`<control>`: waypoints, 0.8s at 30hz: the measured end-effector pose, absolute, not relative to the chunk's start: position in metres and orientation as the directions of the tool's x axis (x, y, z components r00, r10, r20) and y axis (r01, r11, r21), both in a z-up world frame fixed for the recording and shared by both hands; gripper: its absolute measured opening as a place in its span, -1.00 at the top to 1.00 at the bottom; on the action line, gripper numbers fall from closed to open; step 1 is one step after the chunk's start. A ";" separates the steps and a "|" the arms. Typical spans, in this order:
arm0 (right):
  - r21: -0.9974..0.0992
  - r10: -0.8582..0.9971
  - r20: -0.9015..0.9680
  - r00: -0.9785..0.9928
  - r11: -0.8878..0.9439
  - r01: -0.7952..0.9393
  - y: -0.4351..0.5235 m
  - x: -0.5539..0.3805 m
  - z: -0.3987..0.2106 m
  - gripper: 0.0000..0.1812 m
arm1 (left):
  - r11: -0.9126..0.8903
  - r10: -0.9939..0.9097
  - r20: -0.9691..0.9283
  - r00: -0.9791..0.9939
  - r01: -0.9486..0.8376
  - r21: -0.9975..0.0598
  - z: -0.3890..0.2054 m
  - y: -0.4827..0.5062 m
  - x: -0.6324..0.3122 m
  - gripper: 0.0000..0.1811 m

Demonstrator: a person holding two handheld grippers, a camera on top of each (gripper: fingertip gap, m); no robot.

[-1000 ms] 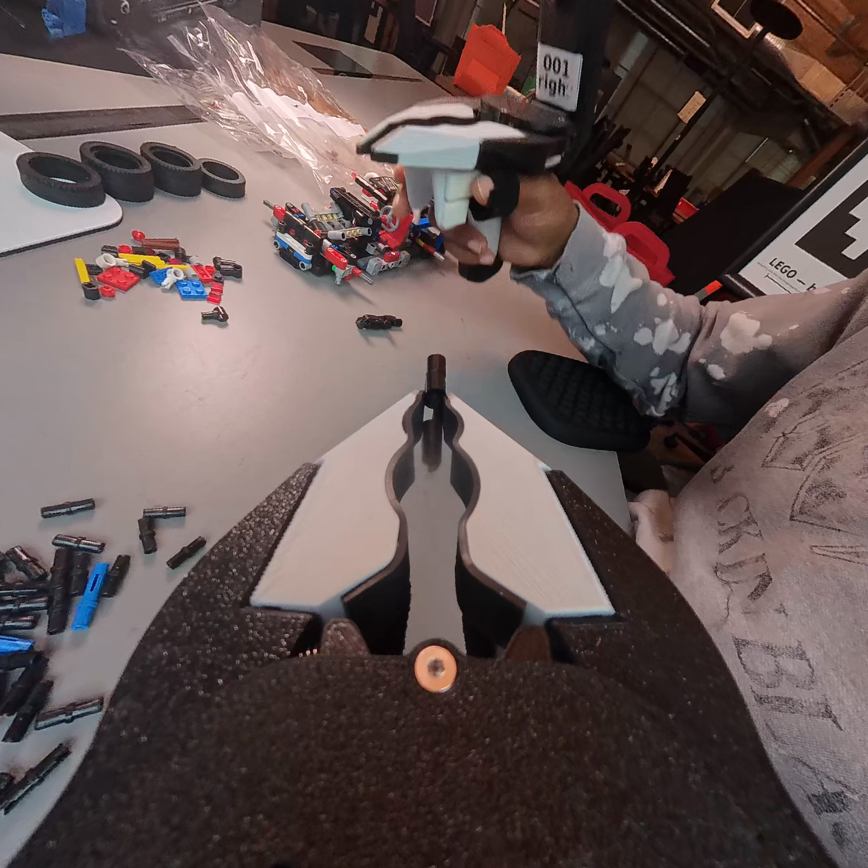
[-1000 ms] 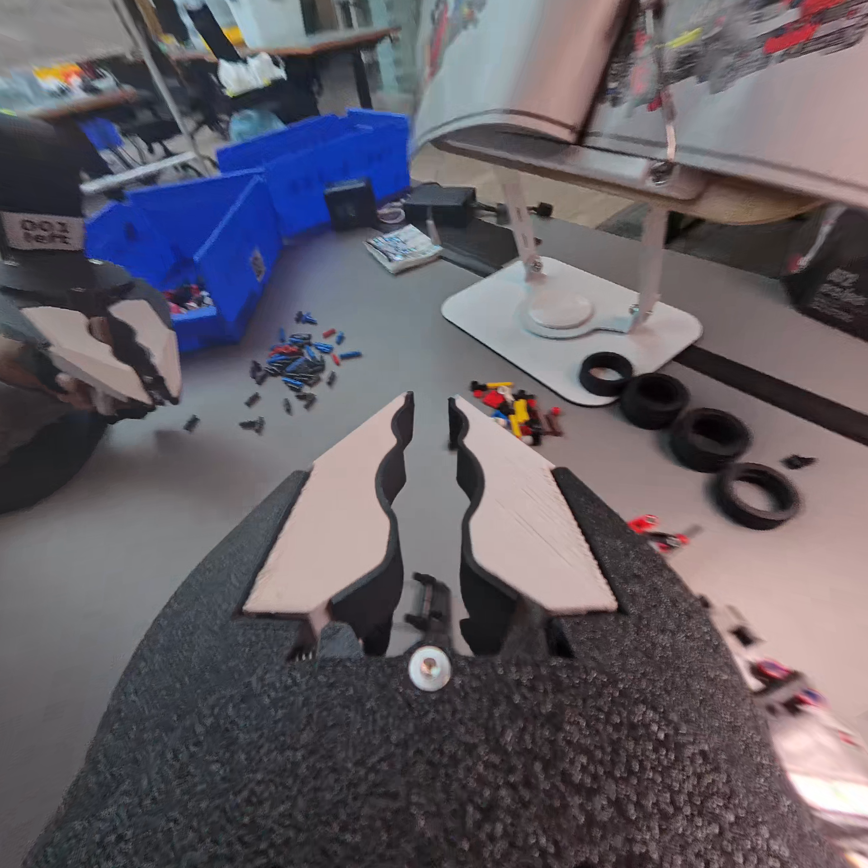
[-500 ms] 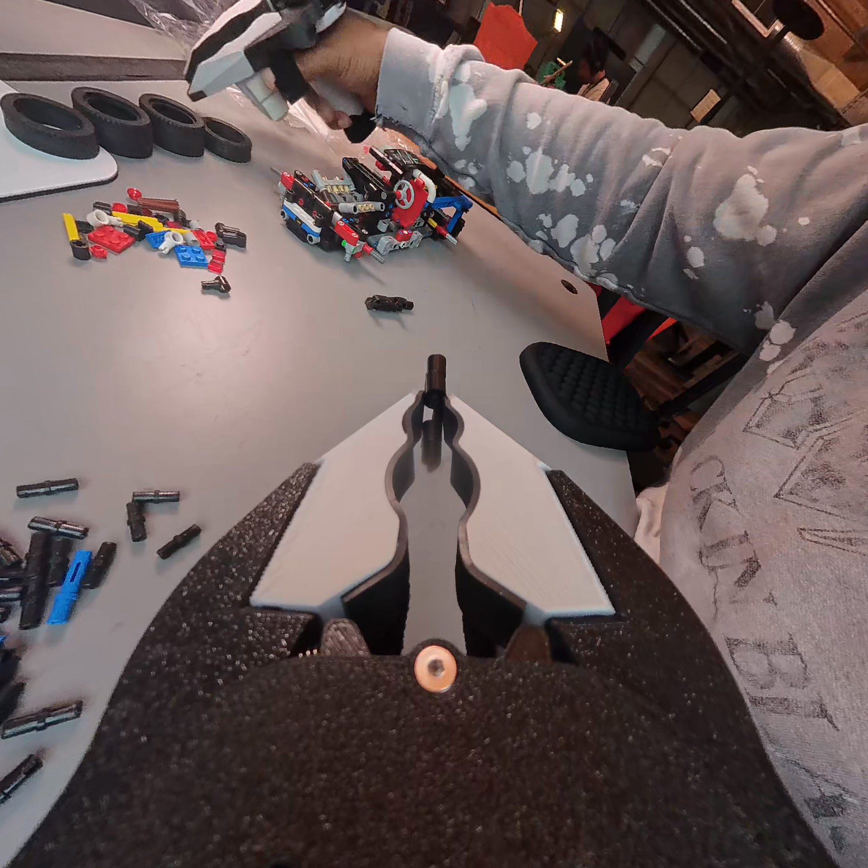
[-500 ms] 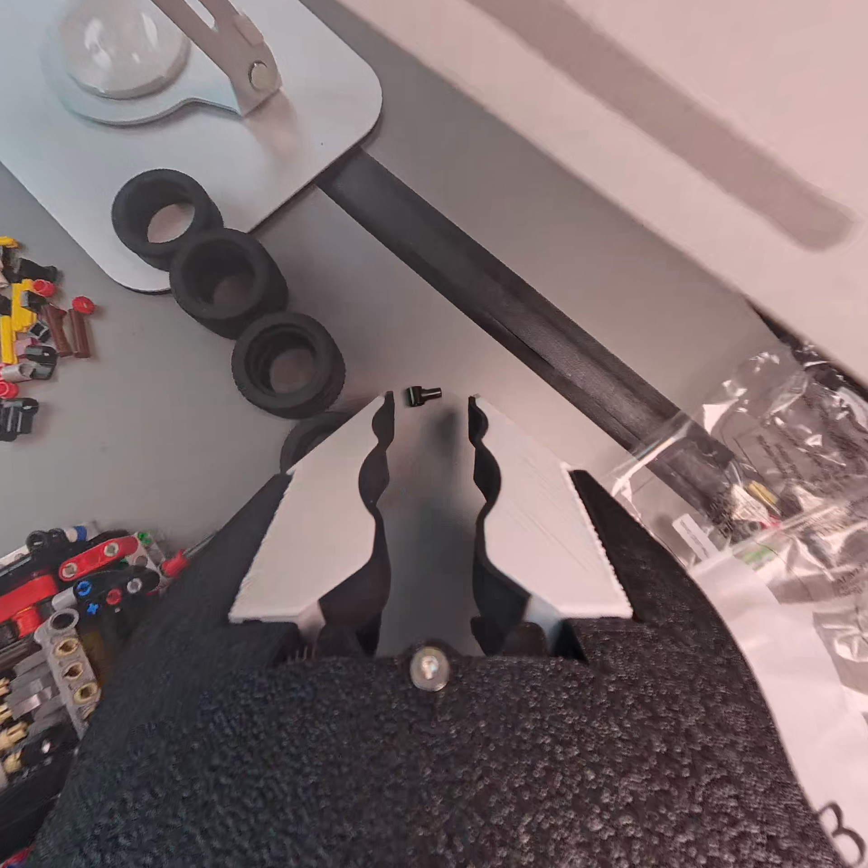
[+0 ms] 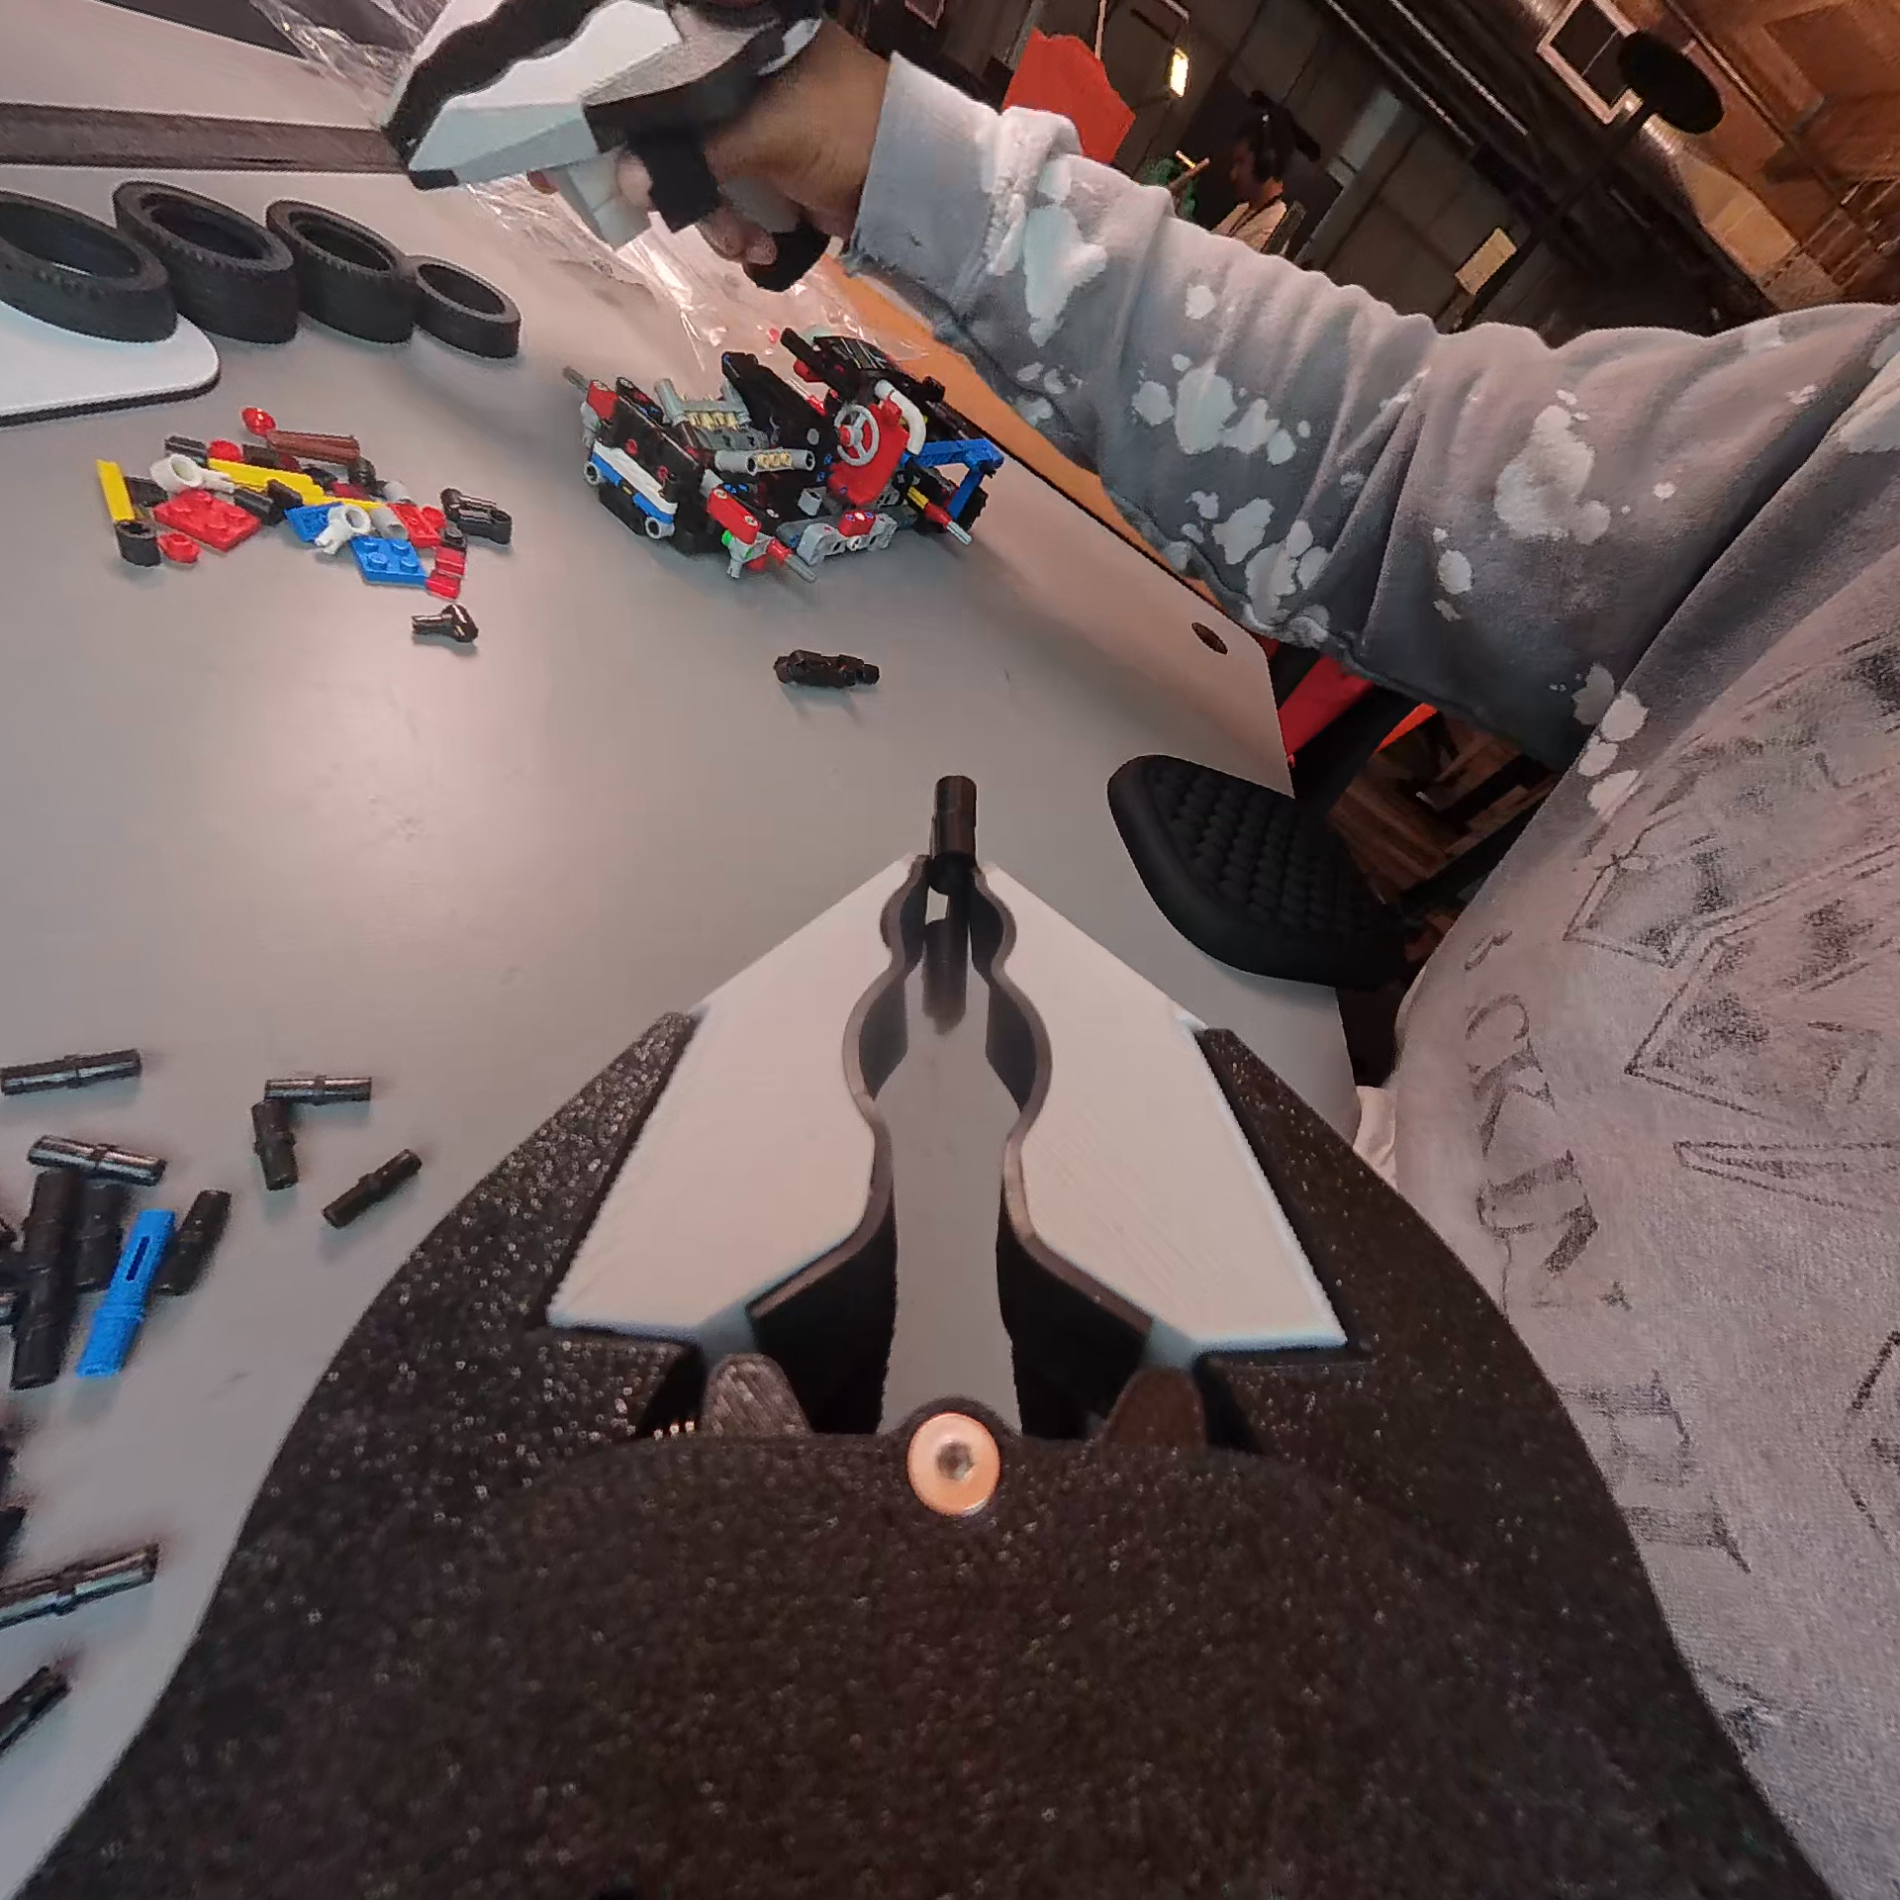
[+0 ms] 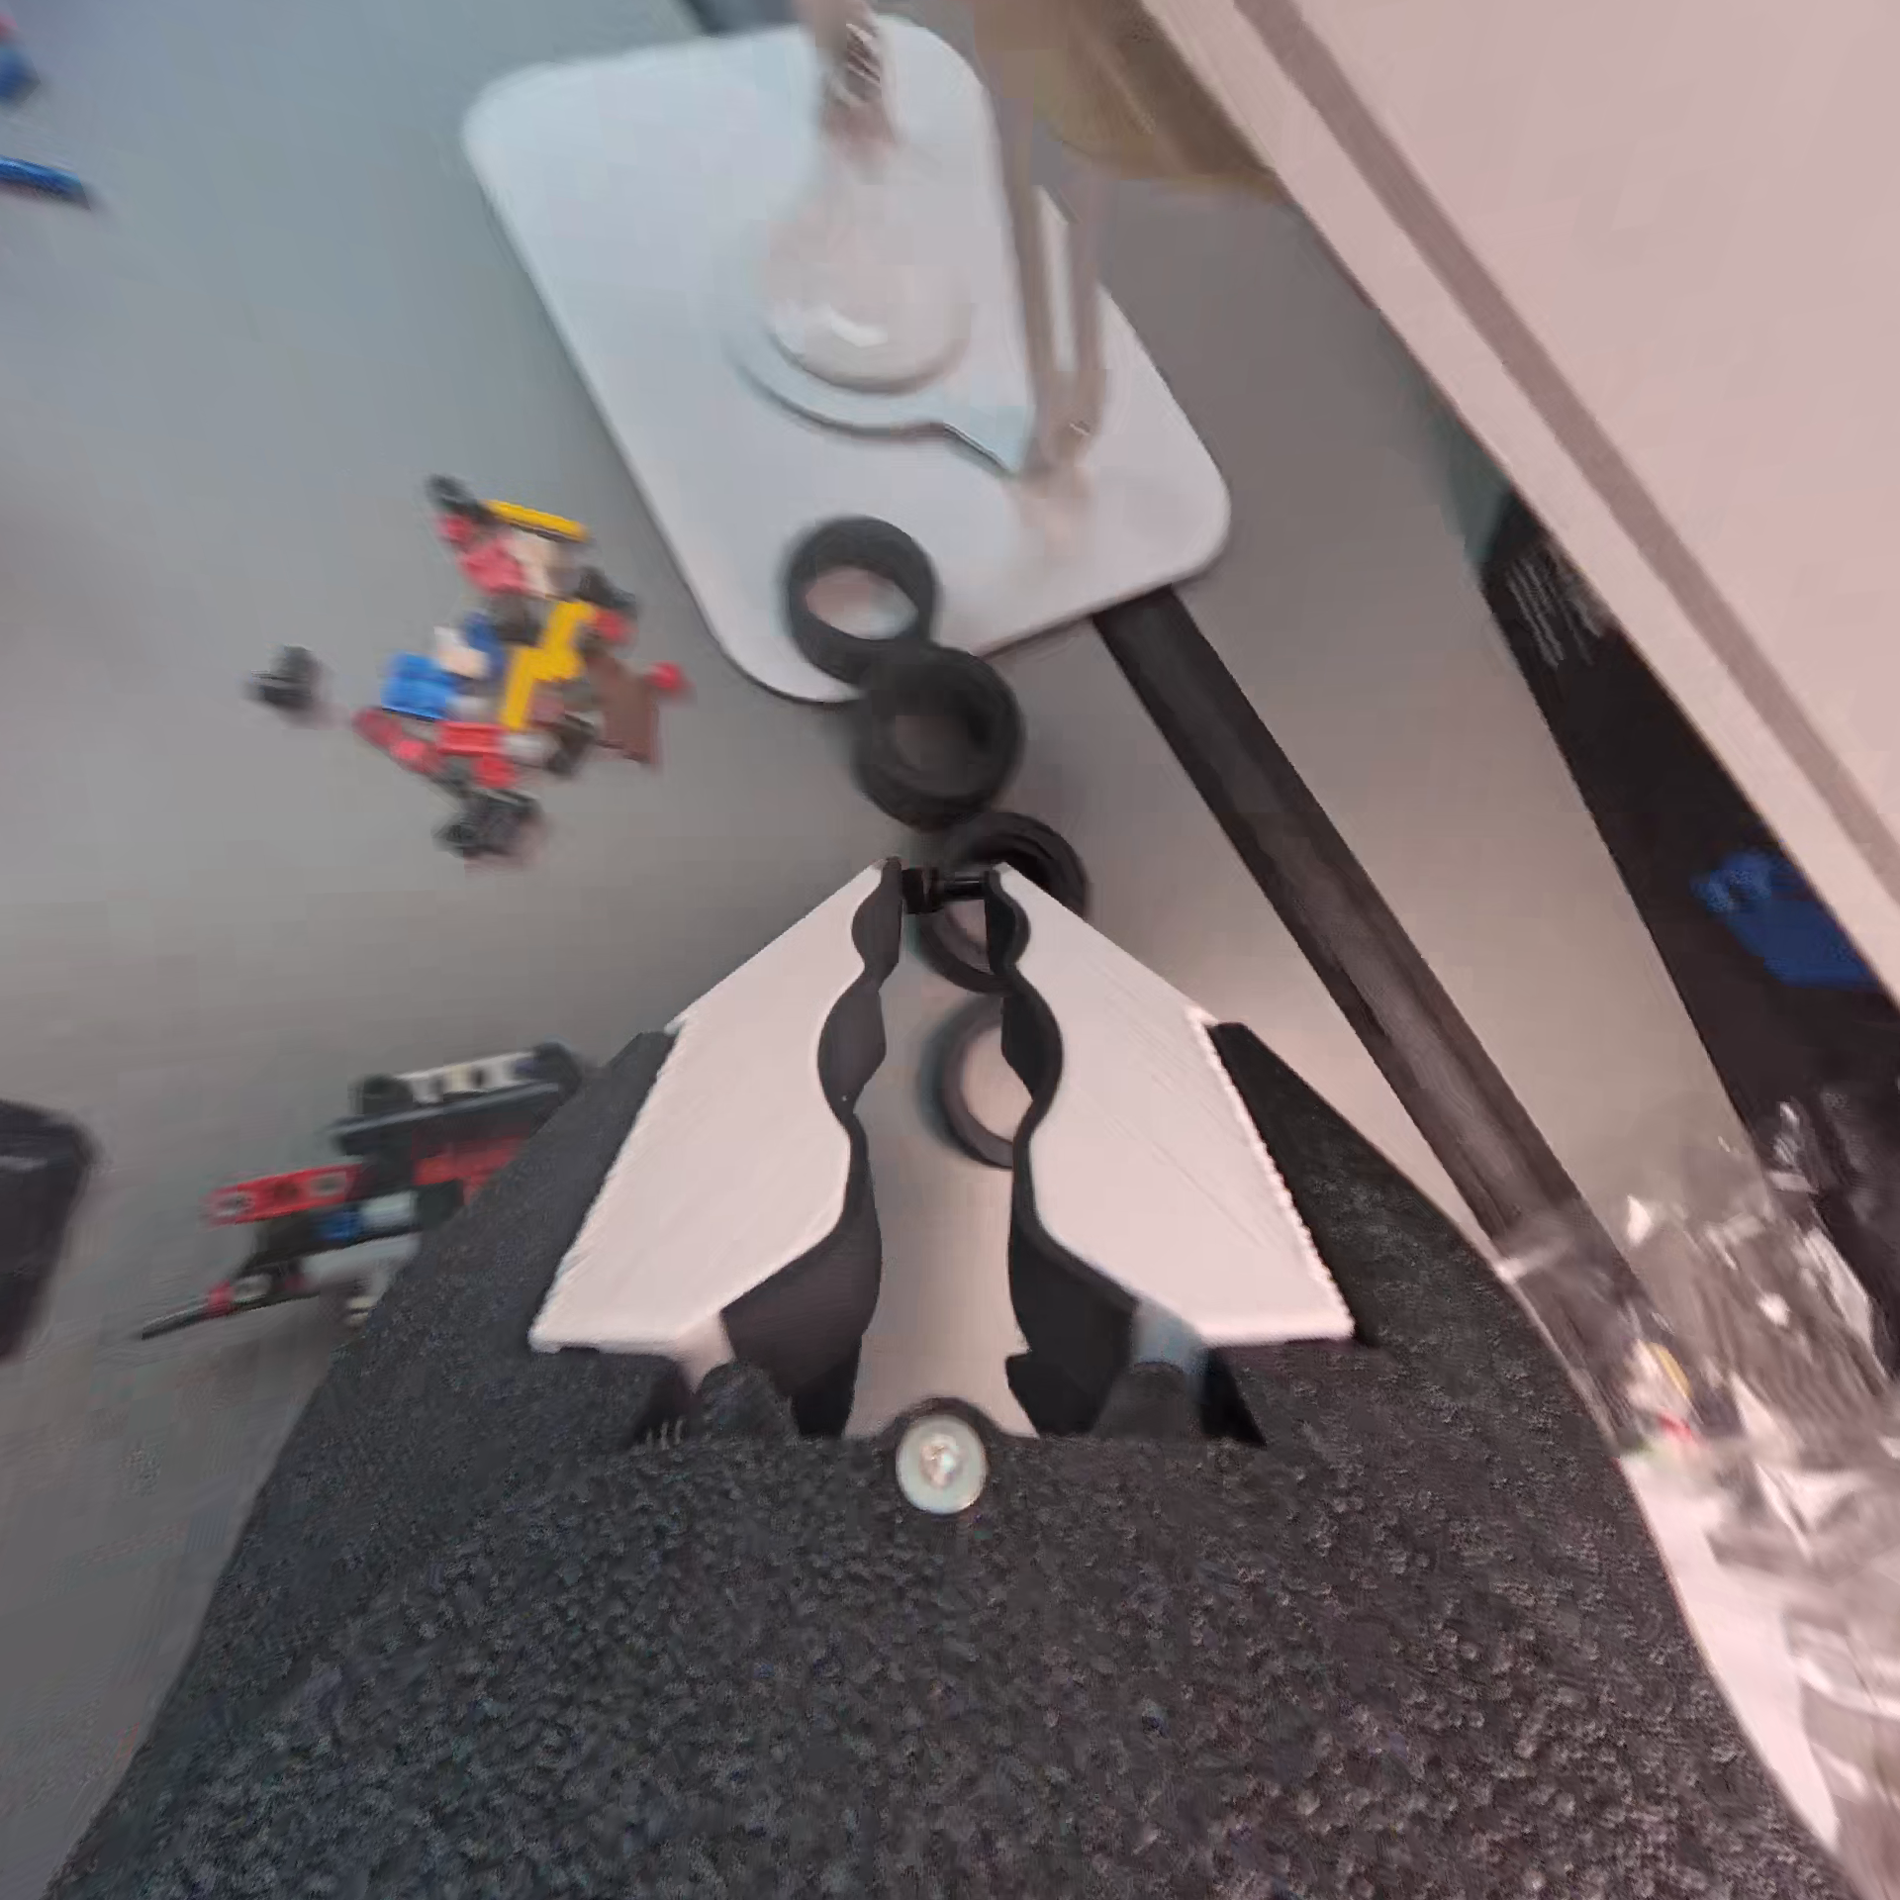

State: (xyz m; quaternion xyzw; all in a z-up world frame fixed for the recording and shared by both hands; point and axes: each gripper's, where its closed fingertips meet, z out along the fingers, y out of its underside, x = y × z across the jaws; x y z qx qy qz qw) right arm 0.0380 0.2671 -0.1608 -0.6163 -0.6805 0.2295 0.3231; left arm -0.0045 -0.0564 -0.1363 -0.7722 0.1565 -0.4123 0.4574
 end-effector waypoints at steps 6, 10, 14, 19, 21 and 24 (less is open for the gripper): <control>-0.618 0.909 0.199 -0.367 0.407 0.672 0.164 -0.006 -0.182 0.83 | -0.541 -0.606 0.467 0.644 0.097 -0.836 -0.144 -0.053 -0.001 0.94; -0.534 0.878 0.219 -0.426 0.474 0.700 0.153 -0.025 -0.209 0.83 | -0.504 -0.596 0.431 0.677 0.102 -0.857 -0.141 -0.052 -0.005 0.94; -0.556 0.887 0.230 -0.400 0.457 0.694 0.146 -0.032 -0.200 0.72 | -0.489 -0.573 0.437 0.694 0.138 -0.861 -0.138 -0.049 -0.013 0.94; -0.819 0.883 -0.010 -0.469 0.262 0.510 0.042 -0.027 -0.133 0.70 | -0.471 -0.588 0.415 0.694 0.123 -0.873 -0.135 -0.050 -0.012 0.94; -0.877 0.810 -0.139 -0.570 0.166 0.450 -0.012 -0.014 -0.116 0.72 | -0.467 -0.608 0.402 0.685 0.101 -0.878 -0.134 -0.053 -0.008 0.94; -0.897 0.744 -0.202 -0.637 0.120 0.425 -0.057 -0.002 -0.113 0.73 | -0.453 -0.639 0.353 0.683 0.037 -0.891 -0.135 -0.057 0.001 0.94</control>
